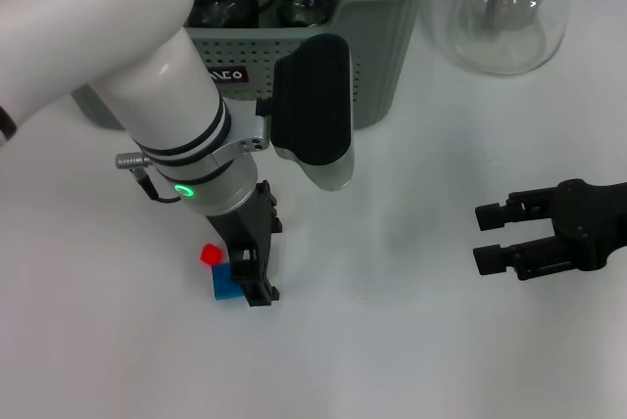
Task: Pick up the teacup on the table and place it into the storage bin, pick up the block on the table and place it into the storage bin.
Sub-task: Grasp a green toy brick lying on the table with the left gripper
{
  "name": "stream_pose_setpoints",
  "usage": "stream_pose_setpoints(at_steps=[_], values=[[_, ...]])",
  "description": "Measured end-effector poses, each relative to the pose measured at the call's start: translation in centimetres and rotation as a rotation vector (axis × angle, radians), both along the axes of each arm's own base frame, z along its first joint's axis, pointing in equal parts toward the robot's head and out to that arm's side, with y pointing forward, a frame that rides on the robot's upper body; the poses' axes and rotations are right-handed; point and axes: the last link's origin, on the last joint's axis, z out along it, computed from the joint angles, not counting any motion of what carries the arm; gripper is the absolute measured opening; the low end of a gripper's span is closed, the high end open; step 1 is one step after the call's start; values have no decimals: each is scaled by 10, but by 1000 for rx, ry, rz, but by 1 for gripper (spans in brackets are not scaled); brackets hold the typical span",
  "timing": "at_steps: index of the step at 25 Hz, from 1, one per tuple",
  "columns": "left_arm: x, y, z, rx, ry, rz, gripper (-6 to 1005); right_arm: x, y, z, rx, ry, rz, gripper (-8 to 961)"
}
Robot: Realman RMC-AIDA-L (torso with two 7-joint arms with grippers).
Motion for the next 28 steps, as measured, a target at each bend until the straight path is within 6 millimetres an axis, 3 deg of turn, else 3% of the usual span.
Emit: stream_pose_setpoints(at_steps=[7, 28], values=[[-1, 0, -1, 3, -2, 0, 841, 2, 1, 0, 13, -6, 1, 824], [-8, 2, -4, 1, 13, 3, 581, 3, 5, 1, 32, -20, -1, 824]])
